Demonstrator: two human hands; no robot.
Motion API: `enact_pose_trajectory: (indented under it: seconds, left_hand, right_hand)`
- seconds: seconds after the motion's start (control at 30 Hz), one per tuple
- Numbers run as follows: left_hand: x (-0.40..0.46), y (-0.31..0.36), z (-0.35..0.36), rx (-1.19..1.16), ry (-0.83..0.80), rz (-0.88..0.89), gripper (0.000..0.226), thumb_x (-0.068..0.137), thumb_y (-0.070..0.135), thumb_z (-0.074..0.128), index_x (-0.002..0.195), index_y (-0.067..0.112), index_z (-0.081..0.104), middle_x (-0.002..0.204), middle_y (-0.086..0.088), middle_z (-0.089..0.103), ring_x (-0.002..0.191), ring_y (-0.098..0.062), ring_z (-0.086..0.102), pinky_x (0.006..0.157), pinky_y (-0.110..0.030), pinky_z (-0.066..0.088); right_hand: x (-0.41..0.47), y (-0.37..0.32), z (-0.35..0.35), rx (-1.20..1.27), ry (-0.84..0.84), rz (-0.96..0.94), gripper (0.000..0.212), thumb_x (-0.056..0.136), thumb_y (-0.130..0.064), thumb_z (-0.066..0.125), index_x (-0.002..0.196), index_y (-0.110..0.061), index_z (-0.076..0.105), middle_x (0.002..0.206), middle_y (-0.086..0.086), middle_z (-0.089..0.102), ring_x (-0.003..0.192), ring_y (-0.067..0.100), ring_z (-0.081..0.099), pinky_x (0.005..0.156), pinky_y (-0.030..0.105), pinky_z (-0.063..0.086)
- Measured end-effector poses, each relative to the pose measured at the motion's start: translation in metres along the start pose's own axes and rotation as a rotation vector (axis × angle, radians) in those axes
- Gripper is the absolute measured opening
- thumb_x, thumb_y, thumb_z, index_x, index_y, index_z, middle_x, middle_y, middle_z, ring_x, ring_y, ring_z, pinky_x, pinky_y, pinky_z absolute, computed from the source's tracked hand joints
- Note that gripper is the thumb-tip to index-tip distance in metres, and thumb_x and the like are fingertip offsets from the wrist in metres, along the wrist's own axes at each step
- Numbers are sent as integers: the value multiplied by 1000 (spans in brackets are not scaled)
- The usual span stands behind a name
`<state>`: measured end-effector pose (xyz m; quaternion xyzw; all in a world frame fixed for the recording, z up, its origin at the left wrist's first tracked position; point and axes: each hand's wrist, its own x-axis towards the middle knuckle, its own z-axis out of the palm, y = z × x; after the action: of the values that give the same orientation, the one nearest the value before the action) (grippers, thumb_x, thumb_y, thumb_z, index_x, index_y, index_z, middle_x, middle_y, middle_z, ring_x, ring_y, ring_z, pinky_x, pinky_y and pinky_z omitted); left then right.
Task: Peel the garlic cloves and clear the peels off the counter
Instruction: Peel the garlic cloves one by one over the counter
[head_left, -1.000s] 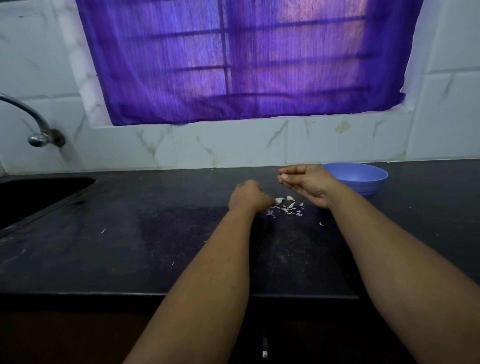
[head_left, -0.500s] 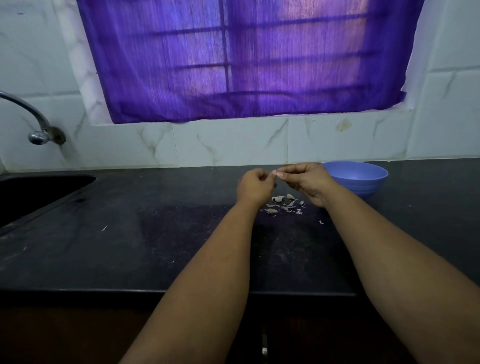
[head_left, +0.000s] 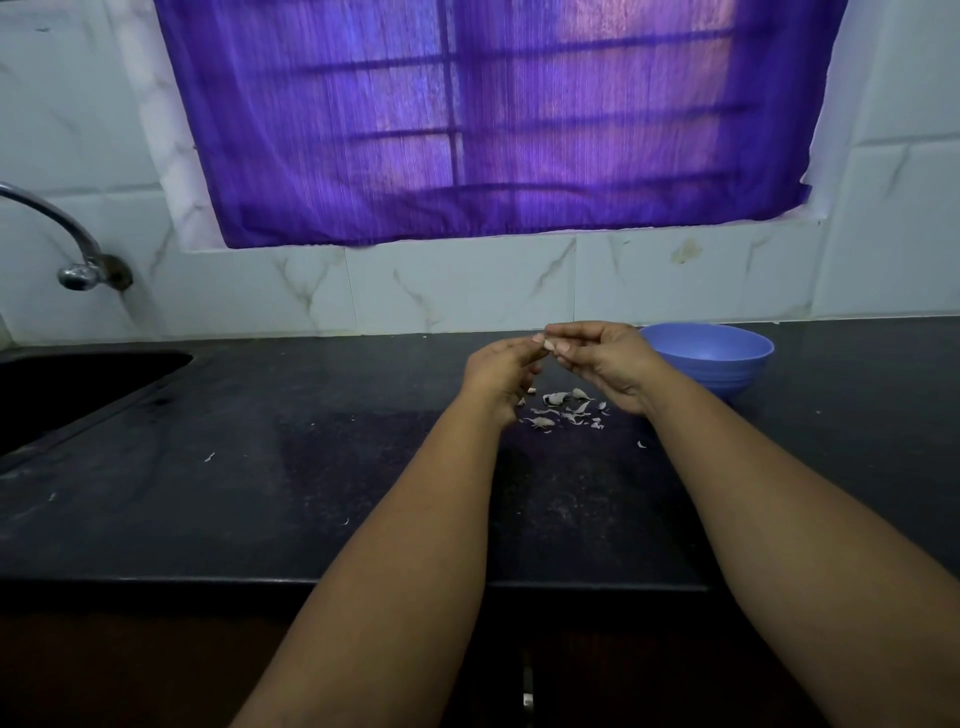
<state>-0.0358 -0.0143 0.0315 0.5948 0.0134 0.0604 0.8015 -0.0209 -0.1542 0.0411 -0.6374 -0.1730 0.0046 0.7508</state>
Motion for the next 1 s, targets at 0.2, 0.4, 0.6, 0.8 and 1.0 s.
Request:
enact_pose_trajectory:
  seconds: [0.2, 0.4, 0.6, 0.8, 1.0]
  left_hand:
    - [-3, 3, 3, -186, -67, 0, 7, 83, -6, 66, 80, 0, 66, 68, -6, 70, 59, -11, 69, 60, -14, 56]
    - [-7, 7, 5, -300, -90, -32, 8, 82, -6, 67, 89, -8, 65, 77, -11, 71, 65, -14, 71, 58, -15, 54]
    - [-7, 9, 4, -312, -101, -63, 3, 81, -4, 69, 84, -4, 67, 69, -7, 72, 61, -10, 70, 58, -13, 55]
    - [-6, 9, 4, -338, -173, -58, 6, 89, -2, 60, 87, -3, 66, 69, -6, 71, 62, -8, 69, 59, -12, 54]
    - [-6, 7, 5, -177, -138, -18, 16, 96, 3, 53, 82, 3, 62, 58, 0, 67, 50, -4, 63, 50, -11, 50]
  right_hand:
    - [-5, -1, 1, 28, -14, -18, 14, 86, 5, 62, 96, -5, 67, 93, 7, 69, 86, 11, 67, 77, 17, 56]
    - [-3, -2, 0, 119, -62, 0, 10, 90, 1, 57, 93, -3, 67, 86, 5, 71, 81, 9, 68, 76, 16, 55]
    - [-2, -1, 0, 172, -87, 18, 10, 92, -1, 55, 93, -2, 65, 77, 2, 70, 74, 8, 66, 72, 15, 54]
    - [-3, -4, 1, 218, -79, 16, 12, 94, -6, 55, 91, -4, 66, 79, 4, 69, 73, 9, 66, 74, 17, 55]
    - [-6, -4, 3, 77, 1, 8, 9, 91, -8, 60, 90, -2, 66, 70, 3, 72, 66, 10, 68, 66, 17, 55]
